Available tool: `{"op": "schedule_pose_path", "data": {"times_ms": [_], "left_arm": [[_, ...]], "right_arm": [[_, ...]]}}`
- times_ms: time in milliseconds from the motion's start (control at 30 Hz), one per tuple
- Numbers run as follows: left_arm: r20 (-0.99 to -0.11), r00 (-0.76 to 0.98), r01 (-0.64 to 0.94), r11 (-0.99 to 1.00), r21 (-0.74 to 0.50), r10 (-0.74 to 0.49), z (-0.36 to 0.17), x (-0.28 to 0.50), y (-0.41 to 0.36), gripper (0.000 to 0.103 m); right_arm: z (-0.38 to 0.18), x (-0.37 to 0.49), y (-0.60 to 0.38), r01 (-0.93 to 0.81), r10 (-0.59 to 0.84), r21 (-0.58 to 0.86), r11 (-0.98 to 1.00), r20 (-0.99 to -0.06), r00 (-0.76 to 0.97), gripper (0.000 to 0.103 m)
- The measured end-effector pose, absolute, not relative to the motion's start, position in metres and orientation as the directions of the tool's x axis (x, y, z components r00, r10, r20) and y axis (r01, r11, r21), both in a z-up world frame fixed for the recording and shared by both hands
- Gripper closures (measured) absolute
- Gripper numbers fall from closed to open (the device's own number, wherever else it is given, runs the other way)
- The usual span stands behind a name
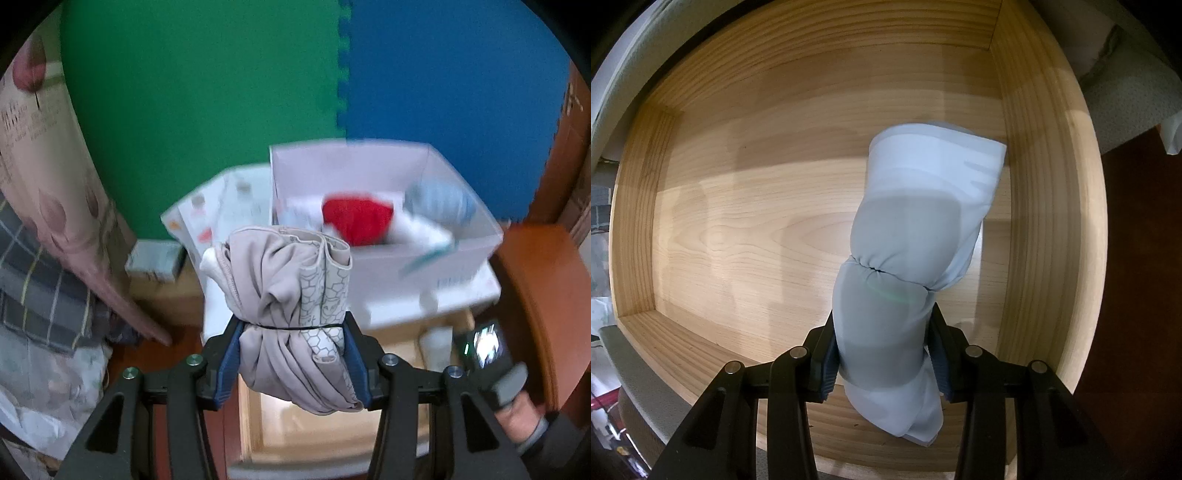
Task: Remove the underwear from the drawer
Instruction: 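Lift the grey bundle with the left tool into the white box and release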
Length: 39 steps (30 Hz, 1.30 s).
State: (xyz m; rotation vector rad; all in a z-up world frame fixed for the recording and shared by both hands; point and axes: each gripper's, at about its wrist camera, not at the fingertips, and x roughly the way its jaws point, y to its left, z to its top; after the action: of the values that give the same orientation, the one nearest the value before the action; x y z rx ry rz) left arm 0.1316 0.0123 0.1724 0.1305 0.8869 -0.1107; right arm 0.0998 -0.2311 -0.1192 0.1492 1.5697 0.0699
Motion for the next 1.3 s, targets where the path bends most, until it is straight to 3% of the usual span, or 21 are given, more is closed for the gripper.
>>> {"op": "schedule_pose_path", "data": {"times_ms": [300, 900, 1300], "left_arm": [[-0.731, 0.681, 0.169, 0.981, 0.090, -0.050, 0.204, 0.200, -0.005, 0.052], [-0.817, 0.576, 0.202, 0.967, 0.156, 0.011, 0.118, 0.283, -0.056, 0.052], [-0.825, 0.564, 0.207, 0.966, 0.155, 0.012, 0.120, 0.280, -0.052, 0.046]], "right_arm": [[-0.121, 0.097, -0.236, 0.058, 0.152, 0.152, 0.987, -0.988, 0.005, 0.064], [-0.121, 0.098, -0.241, 0.065, 0.172, 0.172, 0.983, -0.985, 0.005, 0.064], [-0.118, 0.099, -0.246, 0.066, 0.179, 0.179, 0.982, -0.984, 0.004, 0.064]]}}
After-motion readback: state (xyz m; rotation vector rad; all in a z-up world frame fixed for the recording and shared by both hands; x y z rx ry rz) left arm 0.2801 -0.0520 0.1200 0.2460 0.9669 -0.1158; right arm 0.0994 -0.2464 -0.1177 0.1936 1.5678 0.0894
